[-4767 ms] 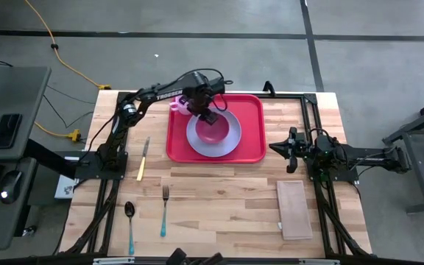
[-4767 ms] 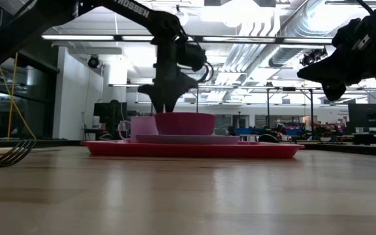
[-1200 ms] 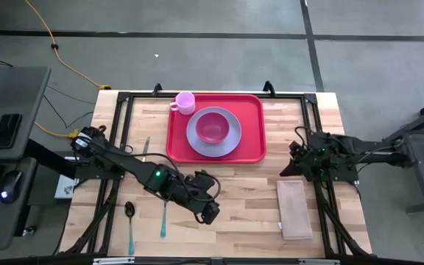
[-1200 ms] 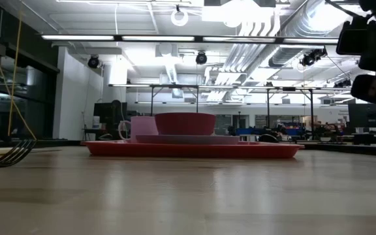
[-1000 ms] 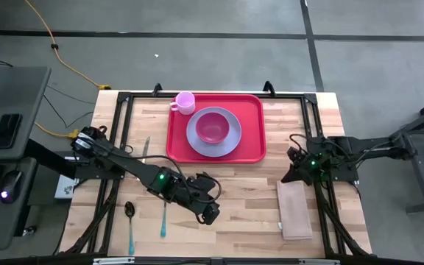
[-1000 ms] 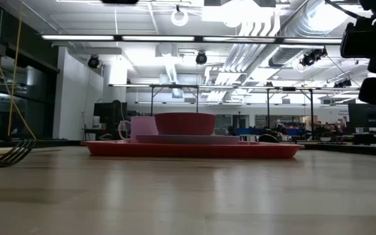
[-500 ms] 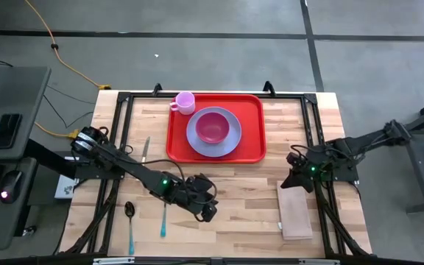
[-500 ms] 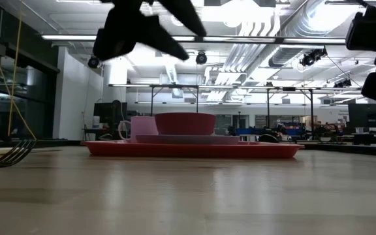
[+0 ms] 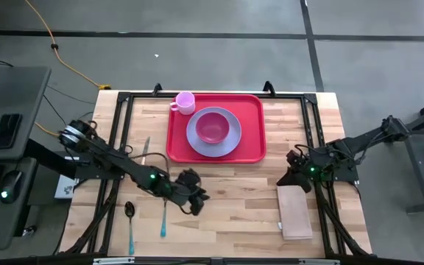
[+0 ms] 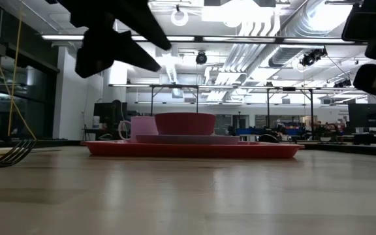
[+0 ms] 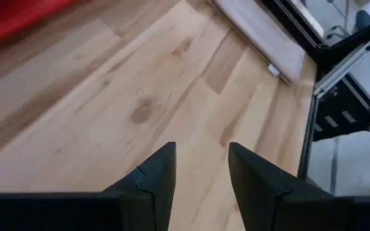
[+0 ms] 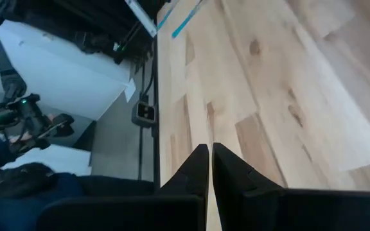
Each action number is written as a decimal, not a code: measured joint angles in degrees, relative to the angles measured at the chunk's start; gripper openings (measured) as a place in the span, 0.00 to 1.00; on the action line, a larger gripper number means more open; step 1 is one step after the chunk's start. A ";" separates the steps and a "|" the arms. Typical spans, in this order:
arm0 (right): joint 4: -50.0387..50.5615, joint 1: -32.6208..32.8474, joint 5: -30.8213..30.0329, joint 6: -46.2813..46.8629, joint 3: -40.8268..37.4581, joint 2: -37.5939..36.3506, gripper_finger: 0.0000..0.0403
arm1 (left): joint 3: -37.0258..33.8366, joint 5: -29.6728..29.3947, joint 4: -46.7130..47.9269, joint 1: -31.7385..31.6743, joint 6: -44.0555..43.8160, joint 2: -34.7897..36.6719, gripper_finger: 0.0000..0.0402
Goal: Set up tray
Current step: Put the brown napkin to the left of the blue plate on the orange serving tray
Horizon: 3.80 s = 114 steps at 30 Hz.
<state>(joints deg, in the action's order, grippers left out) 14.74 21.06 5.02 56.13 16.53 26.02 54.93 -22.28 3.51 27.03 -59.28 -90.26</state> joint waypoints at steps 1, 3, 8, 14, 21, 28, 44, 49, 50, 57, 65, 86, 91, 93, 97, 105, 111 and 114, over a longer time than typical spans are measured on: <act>0.00 0.00 -0.55 -0.33 0.73 0.35 0.00 | -0.73 0.00 -0.80 0.00 0.46 0.89 0.43; 0.46 0.00 -2.39 -1.16 2.34 2.15 0.00 | -2.71 0.04 -0.40 0.00 1.22 3.20 0.43; 6.16 0.00 -5.63 -2.83 8.80 6.75 0.00 | -6.44 0.04 -0.67 0.00 3.63 7.66 0.43; 15.62 0.00 -7.91 -4.13 17.64 14.65 0.00 | -11.72 -0.15 -4.31 0.11 3.99 11.60 0.43; 24.81 0.13 -7.75 -3.44 26.06 23.37 0.00 | -18.76 0.65 -11.90 0.13 7.10 16.17 0.43; 33.20 1.56 -3.46 0.08 31.04 30.72 0.00 | -22.52 1.21 -14.62 1.56 7.11 17.15 0.43; 45.08 5.60 0.14 -1.48 30.08 36.20 0.00 | -23.57 2.53 -13.40 5.70 6.87 17.10 0.43; 45.17 5.60 3.76 3.22 27.56 36.19 0.00 | -23.57 5.53 -13.08 5.66 7.14 17.09 0.43; 45.22 5.60 4.71 4.31 26.96 36.19 0.00 | -23.57 5.71 -12.88 5.66 7.13 17.08 0.43; 45.47 5.64 9.88 8.93 25.65 36.17 0.09 | -23.55 6.93 -11.78 5.62 6.97 17.08 0.43; 46.76 5.64 11.97 17.35 25.65 36.17 0.26 | -23.55 6.91 -9.33 5.62 5.93 17.05 0.43; 40.10 4.18 0.51 -1.32 25.67 38.22 0.27 | -23.55 6.88 -9.64 5.64 11.25 17.05 0.43; 40.08 0.49 2.94 -9.56 25.67 42.02 0.27 | -23.53 6.88 -9.62 5.64 11.25 17.05 0.43; 40.07 -1.11 3.81 -12.83 25.67 43.63 0.27 | -23.53 6.91 -9.62 5.64 11.25 17.05 0.43; 40.06 -3.47 5.05 -18.48 25.67 46.53 0.27 | -23.53 8.03 -9.60 5.64 11.25 17.05 0.43; 40.01 -5.37 6.83 -24.19 25.67 50.25 0.27 | -23.51 8.68 -9.53 5.64 11.27 17.05 0.43; 39.81 -5.31 7.56 -25.02 25.67 52.76 0.27 | -23.49 8.70 -9.36 5.64 11.49 17.05 0.43; 39.44 -5.31 7.52 -25.94 25.67 54.36 0.27 | -23.51 8.70 -9.36 5.64 11.49 17.05 0.43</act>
<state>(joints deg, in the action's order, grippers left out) 54.18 15.75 12.53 30.19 42.19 80.38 31.42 -13.58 -5.85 32.67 -47.79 -73.21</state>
